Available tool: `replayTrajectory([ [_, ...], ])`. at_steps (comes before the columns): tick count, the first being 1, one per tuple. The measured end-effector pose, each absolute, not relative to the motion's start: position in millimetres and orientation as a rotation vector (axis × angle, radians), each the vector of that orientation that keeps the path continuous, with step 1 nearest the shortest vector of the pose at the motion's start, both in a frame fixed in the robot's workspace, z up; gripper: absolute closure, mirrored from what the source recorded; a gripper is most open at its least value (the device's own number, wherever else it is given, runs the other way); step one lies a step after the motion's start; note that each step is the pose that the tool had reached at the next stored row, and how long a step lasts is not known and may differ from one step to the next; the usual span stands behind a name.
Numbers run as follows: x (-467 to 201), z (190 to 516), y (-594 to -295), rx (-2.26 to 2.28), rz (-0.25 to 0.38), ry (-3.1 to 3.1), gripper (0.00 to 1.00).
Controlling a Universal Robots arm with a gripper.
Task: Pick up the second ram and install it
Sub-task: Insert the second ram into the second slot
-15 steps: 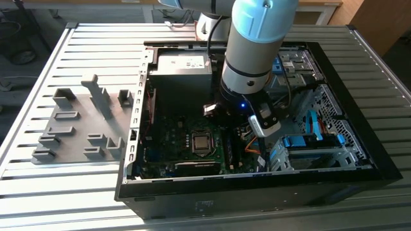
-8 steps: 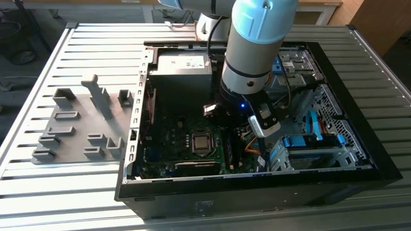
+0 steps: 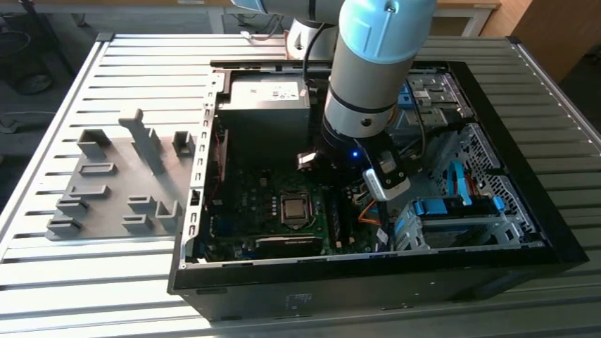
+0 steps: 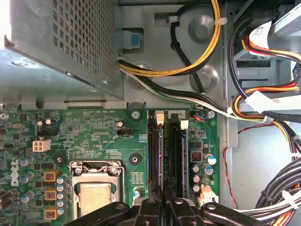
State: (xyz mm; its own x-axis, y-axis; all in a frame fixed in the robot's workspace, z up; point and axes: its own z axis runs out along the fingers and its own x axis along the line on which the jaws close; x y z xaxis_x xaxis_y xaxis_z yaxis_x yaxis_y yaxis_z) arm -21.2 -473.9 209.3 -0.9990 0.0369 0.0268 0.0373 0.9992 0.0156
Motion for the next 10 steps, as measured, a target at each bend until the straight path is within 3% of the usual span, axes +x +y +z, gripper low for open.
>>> replayTrajectory([
  [10, -21.2, 211.7, -474.0, -0.048, -0.024, -3.115, 0.86],
])
